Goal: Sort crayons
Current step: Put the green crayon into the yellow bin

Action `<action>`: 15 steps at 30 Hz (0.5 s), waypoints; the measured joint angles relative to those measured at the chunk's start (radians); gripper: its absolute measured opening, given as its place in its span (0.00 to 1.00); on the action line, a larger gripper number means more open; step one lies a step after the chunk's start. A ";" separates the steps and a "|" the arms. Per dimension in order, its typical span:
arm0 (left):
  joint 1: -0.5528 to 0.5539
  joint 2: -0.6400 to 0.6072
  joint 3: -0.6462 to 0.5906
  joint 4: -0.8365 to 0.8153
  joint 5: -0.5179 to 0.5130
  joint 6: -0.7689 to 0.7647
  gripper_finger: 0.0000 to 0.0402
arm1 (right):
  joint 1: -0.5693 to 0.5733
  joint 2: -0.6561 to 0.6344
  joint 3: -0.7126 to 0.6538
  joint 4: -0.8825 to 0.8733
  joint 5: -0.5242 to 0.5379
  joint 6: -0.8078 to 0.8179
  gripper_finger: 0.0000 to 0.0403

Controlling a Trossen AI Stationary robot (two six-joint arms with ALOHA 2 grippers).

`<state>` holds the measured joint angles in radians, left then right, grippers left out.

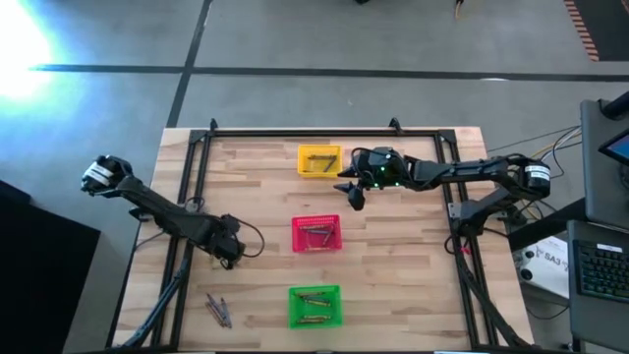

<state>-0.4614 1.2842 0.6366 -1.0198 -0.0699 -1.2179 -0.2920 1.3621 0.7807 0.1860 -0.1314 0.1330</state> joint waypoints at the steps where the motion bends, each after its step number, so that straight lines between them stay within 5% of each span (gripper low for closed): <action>1: 0.000 0.000 -0.012 0.008 0.003 -0.025 0.26 | 0.000 0.000 0.000 -0.002 0.000 0.000 0.49; 15: 0.000 0.052 -0.075 0.035 0.053 -0.081 0.26 | 0.000 0.000 0.000 -0.017 -0.003 0.005 0.49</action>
<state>-0.4614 1.3361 0.5616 -0.9847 -0.0167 -1.2993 -0.2920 1.3621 0.7811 0.1692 -0.1345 0.1383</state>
